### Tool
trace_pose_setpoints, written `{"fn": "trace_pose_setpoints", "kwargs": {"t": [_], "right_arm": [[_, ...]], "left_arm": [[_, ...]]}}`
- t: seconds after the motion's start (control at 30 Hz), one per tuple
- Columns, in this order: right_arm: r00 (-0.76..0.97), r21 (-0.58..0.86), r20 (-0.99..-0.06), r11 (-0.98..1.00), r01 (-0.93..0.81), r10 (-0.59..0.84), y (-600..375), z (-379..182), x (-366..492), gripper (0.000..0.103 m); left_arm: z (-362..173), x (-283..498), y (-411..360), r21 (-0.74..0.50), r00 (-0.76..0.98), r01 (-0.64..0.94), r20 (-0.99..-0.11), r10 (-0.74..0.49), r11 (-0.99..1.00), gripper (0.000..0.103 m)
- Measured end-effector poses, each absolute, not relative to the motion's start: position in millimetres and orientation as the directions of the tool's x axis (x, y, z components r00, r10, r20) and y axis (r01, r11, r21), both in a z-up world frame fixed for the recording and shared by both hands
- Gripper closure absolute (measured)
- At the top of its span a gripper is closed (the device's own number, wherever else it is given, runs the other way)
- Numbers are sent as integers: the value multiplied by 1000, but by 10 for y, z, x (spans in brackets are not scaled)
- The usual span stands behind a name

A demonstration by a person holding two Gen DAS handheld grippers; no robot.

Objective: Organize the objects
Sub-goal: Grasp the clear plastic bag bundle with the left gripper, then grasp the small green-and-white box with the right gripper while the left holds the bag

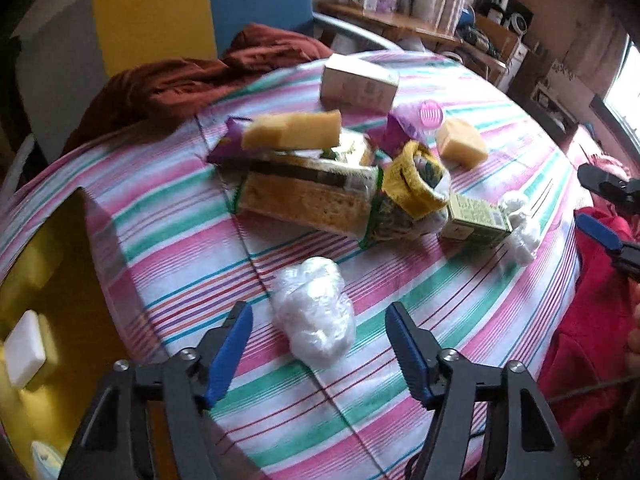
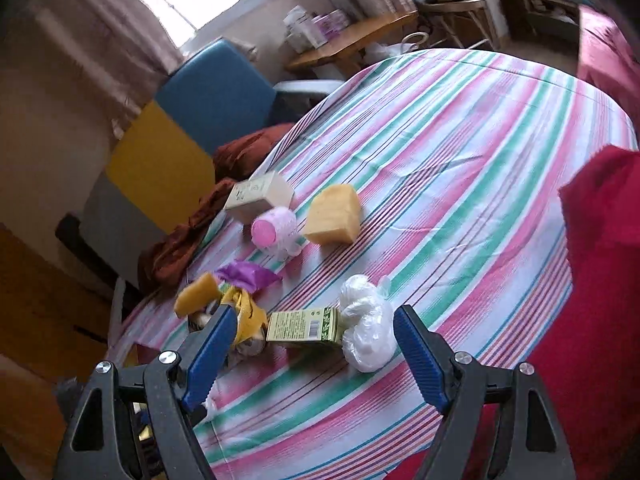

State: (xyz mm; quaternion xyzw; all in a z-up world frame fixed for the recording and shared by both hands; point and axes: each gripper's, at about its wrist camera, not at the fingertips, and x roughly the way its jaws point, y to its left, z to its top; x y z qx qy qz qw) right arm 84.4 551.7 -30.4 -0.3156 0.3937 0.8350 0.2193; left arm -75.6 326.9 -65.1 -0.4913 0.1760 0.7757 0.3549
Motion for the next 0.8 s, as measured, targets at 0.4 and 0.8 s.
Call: {"fn": "trace_pose_setpoints", "kwargs": {"t": [0.4, 0.8], "right_arm": [[-443, -3, -891, -980, -199, 93, 5087, -337, -221, 21], [-255, -142, -956, -989, -37, 147, 4856, -757, -466, 72]], "left_arm": [[-887, -852, 3333, -97, -218, -712, -911, 351, -695, 70], [-689, -695, 3084, -183, -210, -709, -867, 451, -681, 70]]}}
